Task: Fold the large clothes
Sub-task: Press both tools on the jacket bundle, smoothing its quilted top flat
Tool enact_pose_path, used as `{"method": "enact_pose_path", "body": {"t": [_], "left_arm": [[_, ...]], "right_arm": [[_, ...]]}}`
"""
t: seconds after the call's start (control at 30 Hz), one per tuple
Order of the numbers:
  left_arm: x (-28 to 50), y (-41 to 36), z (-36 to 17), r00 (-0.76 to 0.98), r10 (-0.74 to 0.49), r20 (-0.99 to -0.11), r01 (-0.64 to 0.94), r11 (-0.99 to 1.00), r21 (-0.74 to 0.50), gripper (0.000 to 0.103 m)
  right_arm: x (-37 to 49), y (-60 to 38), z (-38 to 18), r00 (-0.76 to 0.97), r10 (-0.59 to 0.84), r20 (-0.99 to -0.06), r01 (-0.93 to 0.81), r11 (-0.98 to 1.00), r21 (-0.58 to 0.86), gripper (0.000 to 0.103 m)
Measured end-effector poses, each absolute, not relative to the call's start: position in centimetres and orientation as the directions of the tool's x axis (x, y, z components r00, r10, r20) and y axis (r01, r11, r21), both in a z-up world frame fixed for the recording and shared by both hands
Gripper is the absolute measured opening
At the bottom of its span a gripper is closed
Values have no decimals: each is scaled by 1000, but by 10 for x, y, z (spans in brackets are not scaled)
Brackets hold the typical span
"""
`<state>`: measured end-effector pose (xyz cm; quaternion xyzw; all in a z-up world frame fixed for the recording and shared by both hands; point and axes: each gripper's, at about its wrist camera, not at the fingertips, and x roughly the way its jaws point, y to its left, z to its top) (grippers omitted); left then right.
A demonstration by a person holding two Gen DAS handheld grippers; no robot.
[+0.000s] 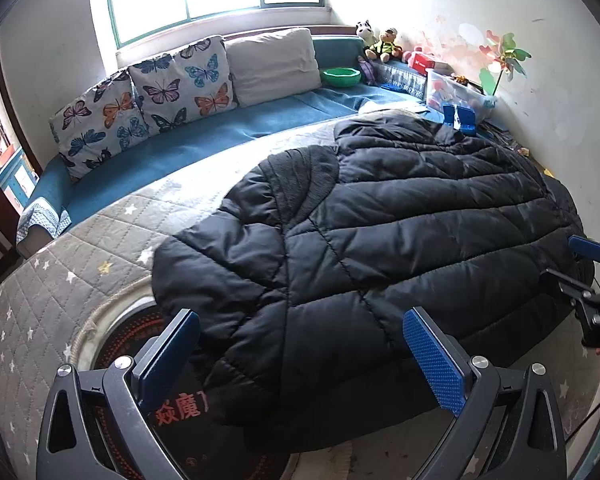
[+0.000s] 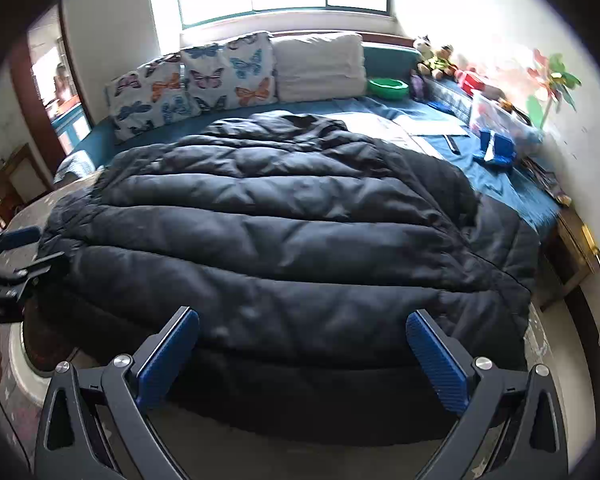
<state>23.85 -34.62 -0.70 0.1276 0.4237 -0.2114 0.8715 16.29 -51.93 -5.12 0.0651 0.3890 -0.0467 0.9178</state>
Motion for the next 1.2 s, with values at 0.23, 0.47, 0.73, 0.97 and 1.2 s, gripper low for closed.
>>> {"method": "enact_pose_path", "body": {"t": [0.23, 0.47, 0.73, 0.97, 1.2], "left_arm": [[248, -342, -17, 521, -237, -820, 456, 889, 33, 103], [252, -339, -26, 501, -241, -831, 461, 887, 21, 103], [264, -334, -39, 447, -272, -852, 458, 888, -43, 103], [264, -337, -46, 456, -258, -852, 465, 885, -19, 103], [266, -341, -49, 457, -247, -854, 461, 888, -10, 103]], "right_arm": [[168, -494, -59, 689, -29, -724, 89, 995, 45, 103], [167, -496, -68, 689, -12, -725, 92, 993, 71, 103], [168, -493, -77, 675, -18, -738, 83, 995, 52, 103], [169, -491, -82, 665, -30, -746, 79, 996, 31, 103], [166, -490, -67, 660, -16, -751, 49, 999, 21, 103]]}}
